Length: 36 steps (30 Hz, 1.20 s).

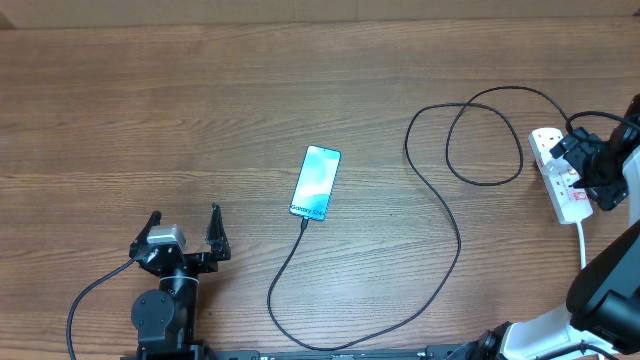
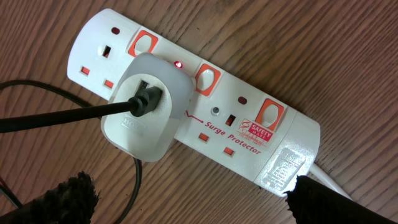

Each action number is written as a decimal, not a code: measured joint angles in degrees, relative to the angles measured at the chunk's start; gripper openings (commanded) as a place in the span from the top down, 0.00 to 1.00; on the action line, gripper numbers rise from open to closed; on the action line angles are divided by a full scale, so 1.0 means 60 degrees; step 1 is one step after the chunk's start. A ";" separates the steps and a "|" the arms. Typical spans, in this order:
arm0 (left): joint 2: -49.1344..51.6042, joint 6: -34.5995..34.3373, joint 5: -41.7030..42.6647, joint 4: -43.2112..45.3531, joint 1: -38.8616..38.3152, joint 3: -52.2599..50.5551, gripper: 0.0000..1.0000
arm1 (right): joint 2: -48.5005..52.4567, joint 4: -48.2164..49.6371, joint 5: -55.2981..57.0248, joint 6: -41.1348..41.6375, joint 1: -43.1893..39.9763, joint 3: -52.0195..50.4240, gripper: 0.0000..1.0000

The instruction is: Plug charger to phone and switch on socket

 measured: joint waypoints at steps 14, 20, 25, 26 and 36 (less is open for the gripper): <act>0.0000 0.0000 -0.0004 0.0000 0.0000 0.0000 0.01 | 0.0000 0.0004 0.0000 0.0000 -0.0004 0.0000 0.00; 0.0000 0.0000 -0.0004 0.0000 0.0000 0.0000 0.00 | 0.0000 0.0000 0.0004 -0.0004 -0.0004 0.0000 0.00; 0.0000 0.0000 -0.0004 0.0000 0.0000 0.0000 0.00 | 0.0000 0.0000 0.0000 -0.0004 0.0000 0.0000 0.00; 0.0000 0.0000 -0.0004 0.0000 0.0000 0.0000 0.00 | 0.0000 0.0004 0.0000 0.0000 -0.0004 0.0000 0.00; 0.0000 0.0000 -0.0033 -0.0004 0.0000 0.0000 0.00 | -0.0903 -0.0004 -0.0004 0.0000 0.0000 -0.0076 0.00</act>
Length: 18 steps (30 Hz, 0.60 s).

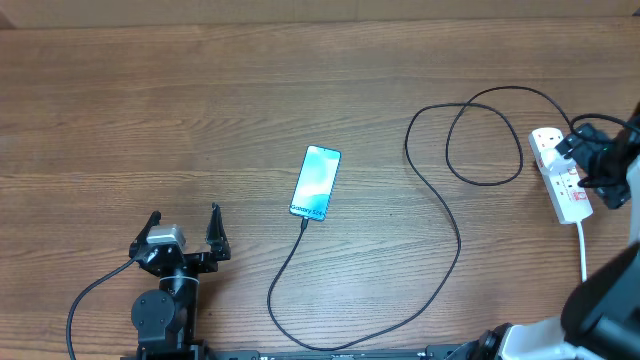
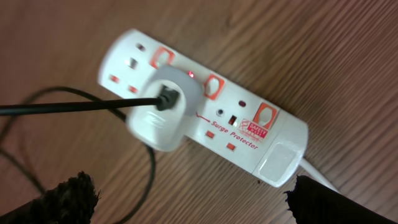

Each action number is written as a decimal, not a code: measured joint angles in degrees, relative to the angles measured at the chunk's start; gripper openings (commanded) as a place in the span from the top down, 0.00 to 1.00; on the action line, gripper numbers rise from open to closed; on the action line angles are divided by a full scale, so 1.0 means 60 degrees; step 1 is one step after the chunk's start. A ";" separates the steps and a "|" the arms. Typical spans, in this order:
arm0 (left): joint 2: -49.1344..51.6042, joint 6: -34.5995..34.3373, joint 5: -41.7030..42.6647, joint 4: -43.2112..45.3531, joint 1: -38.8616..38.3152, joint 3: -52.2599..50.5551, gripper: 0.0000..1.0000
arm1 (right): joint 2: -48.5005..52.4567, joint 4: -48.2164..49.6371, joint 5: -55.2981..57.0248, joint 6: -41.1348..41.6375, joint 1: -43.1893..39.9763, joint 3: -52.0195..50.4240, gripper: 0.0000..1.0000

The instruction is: Plug charger to phone and switch on socket

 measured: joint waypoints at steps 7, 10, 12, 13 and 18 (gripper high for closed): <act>0.0000 -0.0004 -0.0004 0.0004 0.0000 0.0000 0.00 | -0.2382 0.0004 0.0004 0.0000 0.0004 0.0000 0.00; 0.0000 -0.0004 0.0000 0.0004 0.0000 0.0000 0.00 | -0.3060 0.0004 0.0011 0.0000 0.0146 0.0000 0.00; 0.0000 0.0000 -0.0004 0.0004 0.0000 0.0000 0.00 | -0.3410 0.0004 0.0011 0.0000 0.0328 0.0000 0.00; 0.0000 -0.0004 -0.0004 0.0004 0.0000 0.0000 0.00 | -0.3599 0.0004 0.0007 0.0000 0.0441 0.0000 0.00; 0.0000 -0.0004 -0.0004 0.0004 0.0000 0.0000 0.00 | -0.4357 0.0004 0.0011 -0.0004 0.1075 0.0000 0.00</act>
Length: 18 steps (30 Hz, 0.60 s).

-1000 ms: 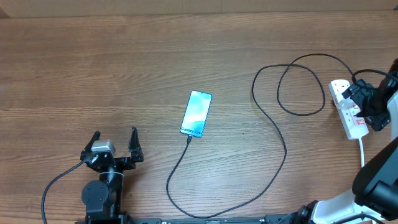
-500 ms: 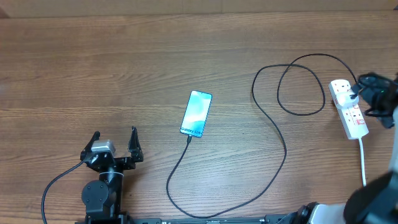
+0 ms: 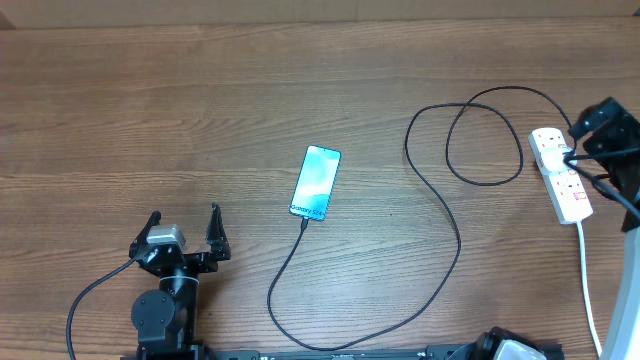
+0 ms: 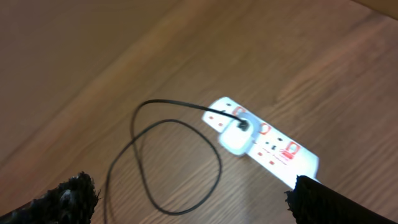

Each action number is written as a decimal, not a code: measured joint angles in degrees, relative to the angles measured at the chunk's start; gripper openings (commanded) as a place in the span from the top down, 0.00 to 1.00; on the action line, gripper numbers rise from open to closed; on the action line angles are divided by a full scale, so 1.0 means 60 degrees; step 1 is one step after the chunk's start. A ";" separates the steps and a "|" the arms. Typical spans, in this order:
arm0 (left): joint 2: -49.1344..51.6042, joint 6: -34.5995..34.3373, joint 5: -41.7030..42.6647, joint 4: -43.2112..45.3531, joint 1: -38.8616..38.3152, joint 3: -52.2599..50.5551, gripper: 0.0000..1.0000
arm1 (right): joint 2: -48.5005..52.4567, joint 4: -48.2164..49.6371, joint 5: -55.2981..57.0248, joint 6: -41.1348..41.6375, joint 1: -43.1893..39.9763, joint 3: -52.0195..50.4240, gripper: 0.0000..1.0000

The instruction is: Plug charger to phone and switch on socket

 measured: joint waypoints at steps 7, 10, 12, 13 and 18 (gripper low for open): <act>0.0000 0.0000 0.0004 0.0000 0.0000 0.0000 0.00 | -0.0525 -0.0004 -0.0033 0.0000 0.1202 0.0000 0.00; 0.0000 0.0000 0.0000 0.0000 0.0000 0.0000 0.00 | -0.0532 -0.0004 -0.0033 0.0004 0.1603 -0.0004 0.00; 0.0000 0.0000 0.0004 0.0000 0.0000 0.0000 0.00 | -0.0532 0.0000 -0.0040 0.0004 0.1902 -0.0055 0.00; 0.0000 0.0000 0.0004 0.0000 0.0000 0.0000 0.00 | -0.0546 0.0011 -0.0040 0.0004 0.2065 -0.0131 0.00; 0.0000 0.0000 0.0004 -0.0004 0.0000 0.0000 0.00 | -0.0619 0.0051 -0.0044 0.0000 0.2521 -0.1045 0.00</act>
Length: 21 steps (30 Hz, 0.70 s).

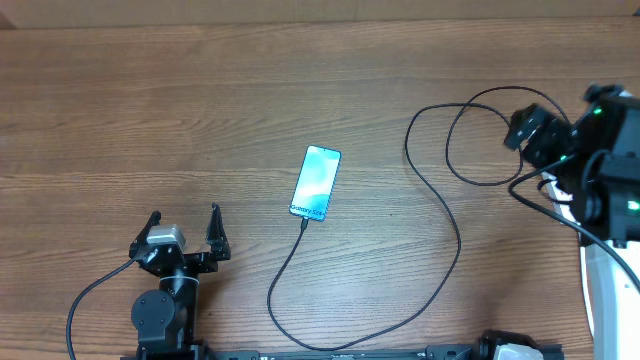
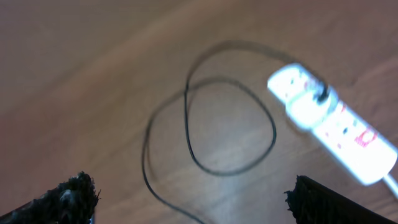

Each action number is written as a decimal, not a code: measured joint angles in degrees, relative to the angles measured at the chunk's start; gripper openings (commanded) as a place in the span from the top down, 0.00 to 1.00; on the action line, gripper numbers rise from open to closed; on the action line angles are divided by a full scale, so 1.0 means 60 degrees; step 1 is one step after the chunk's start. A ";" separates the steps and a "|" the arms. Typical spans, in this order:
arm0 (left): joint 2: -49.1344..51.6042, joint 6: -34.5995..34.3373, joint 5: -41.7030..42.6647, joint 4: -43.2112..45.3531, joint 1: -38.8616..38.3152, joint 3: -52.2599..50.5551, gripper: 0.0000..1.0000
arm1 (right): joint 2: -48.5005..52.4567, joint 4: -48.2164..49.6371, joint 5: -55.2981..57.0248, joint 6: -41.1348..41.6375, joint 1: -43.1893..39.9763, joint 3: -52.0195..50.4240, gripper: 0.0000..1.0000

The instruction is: Plug charger to phone and switch on socket

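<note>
The phone [image 1: 316, 182] lies face up mid-table with its screen lit, and the black charger cable [image 1: 440, 210] is plugged into its near end. The cable curves right into a loop [image 2: 230, 124] and ends at the white charger in the power strip [image 2: 336, 121], which is blurred in the right wrist view. In the overhead view my right arm hides the strip. My right gripper [image 1: 533, 135] hangs open above the loop, its dark fingertips [image 2: 74, 196] far apart with nothing between them. My left gripper [image 1: 183, 228] rests open at the front left.
A white lead [image 1: 587, 290] runs from the strip towards the table's front right edge. The cable sweeps in a wide arc [image 1: 350, 340] across the front of the wooden table [image 1: 150, 100].
My right gripper has moved left from beside the strip and is now over the cable loop. In the overhead view the arm now covers the strip. The left arm has not moved.
My right gripper was open close above the strip, where a small red light glowed beside the plugged charger. At each later moment it stood farther from the strip, and now it is over the loop. Phone, cable and left arm stayed put.
</note>
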 measured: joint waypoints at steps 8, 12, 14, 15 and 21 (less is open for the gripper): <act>0.0000 0.0000 0.0000 0.0000 0.0000 0.0000 0.00 | 0.0000 -0.0200 0.0004 -0.0004 0.0076 -0.1858 0.00; 0.0000 0.0000 0.0000 0.0004 0.0000 0.0000 0.00 | 0.0000 -0.0062 0.0000 0.0000 0.0073 -0.2266 0.00; 0.0000 0.0000 0.0000 0.0004 0.0000 0.0000 0.01 | 0.0000 0.0146 -0.0011 -0.0007 0.0080 -0.2459 0.00; 0.0000 0.0000 -0.0004 0.0000 -0.0004 0.0000 0.00 | 0.0000 0.0302 -0.0022 -0.0004 0.0087 -0.2612 0.00; 0.0000 0.0000 -0.0004 0.0004 0.0000 0.0000 0.00 | 0.0000 0.2233 -0.0270 -0.0018 0.0470 -0.4306 0.00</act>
